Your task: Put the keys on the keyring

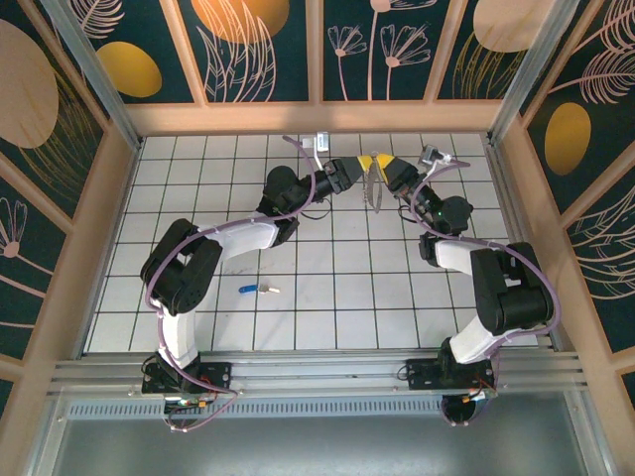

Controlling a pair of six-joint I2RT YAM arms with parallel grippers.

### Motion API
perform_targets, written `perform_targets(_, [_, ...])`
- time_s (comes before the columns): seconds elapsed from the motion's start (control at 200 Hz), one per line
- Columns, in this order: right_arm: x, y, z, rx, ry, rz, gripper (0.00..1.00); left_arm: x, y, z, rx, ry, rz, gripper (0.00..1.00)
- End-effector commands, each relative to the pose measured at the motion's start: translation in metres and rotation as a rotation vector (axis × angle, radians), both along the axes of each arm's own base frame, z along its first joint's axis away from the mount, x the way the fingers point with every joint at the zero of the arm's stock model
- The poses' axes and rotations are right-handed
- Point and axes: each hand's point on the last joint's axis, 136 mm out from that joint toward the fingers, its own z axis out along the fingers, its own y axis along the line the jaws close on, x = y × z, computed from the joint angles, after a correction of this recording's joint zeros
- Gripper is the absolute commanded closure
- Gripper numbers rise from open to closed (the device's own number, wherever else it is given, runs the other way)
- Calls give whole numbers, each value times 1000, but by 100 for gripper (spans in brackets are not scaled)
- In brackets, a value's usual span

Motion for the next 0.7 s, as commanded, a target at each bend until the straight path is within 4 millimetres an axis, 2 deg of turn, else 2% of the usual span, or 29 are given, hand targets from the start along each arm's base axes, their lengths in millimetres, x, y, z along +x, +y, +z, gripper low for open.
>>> perform_targets(0.0, [-16,-1,37,48,-165,5,100,-5,-2,12,-42,-40,-7,72])
perform_targets(0.696, [-20,0,32,27,-164,11,100,4,-4,0,-19,-21,22,68])
